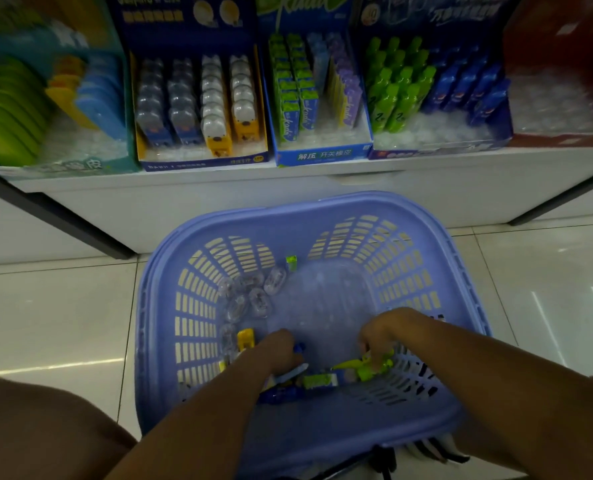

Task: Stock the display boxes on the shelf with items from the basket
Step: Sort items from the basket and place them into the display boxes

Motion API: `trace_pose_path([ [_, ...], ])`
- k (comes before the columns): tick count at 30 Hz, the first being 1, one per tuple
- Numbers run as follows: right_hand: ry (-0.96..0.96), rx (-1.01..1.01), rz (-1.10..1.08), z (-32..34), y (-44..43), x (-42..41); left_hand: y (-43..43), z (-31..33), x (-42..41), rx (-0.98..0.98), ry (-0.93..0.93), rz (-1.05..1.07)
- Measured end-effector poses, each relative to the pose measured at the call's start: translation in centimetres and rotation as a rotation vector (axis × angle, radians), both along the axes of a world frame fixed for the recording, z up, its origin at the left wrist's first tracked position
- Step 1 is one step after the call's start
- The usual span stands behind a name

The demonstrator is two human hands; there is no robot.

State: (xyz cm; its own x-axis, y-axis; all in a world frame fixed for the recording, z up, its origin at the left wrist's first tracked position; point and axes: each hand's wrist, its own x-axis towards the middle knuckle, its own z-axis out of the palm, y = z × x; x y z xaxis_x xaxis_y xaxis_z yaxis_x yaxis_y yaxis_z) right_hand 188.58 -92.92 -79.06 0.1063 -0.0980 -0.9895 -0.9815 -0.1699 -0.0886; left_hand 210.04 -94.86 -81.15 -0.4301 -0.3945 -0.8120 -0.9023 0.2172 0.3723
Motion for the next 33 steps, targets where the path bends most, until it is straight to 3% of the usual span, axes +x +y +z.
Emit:
trace_pose_path([
  [6, 0.036, 0.044, 0.032, 0.6, 0.9, 1.2, -0.3, 1.9, -0.7, -0.027, 0.053, 0.282],
  [10, 0.04, 0.003, -0.052, 2.4, -0.2, 1.5, -1.9, 3.8, -0.9, 0.101, 0.188, 0.442],
  [14, -0.184, -0.125, -0.449, 5.9, -3.3, 2.6, -2.8, 6.7, -2.3, 0.326, 0.33, 0.811],
  [19, -0.392, -0.396, -0.428, 12.0, -7.2, 2.5, -4.7, 12.5, -2.8, 0.518, 0.592, 1.084],
  [23, -0.596, -0.543, -0.607, 16.4, -8.5, 2.1, -6.6, 17.5, -1.5, 0.367, 0.693, 1.102],
  [29, -0.976, -0.602, -0.939, 20.5, -10.2, 3.5, -9.2, 25.4, 3.0, 0.151, 0.723, 1.075],
  [33, -1.018, -0.927, -1.093, 22.7, -11.3, 5.5, -10.1, 29.3, 6.8, 0.058, 0.753, 1.074],
])
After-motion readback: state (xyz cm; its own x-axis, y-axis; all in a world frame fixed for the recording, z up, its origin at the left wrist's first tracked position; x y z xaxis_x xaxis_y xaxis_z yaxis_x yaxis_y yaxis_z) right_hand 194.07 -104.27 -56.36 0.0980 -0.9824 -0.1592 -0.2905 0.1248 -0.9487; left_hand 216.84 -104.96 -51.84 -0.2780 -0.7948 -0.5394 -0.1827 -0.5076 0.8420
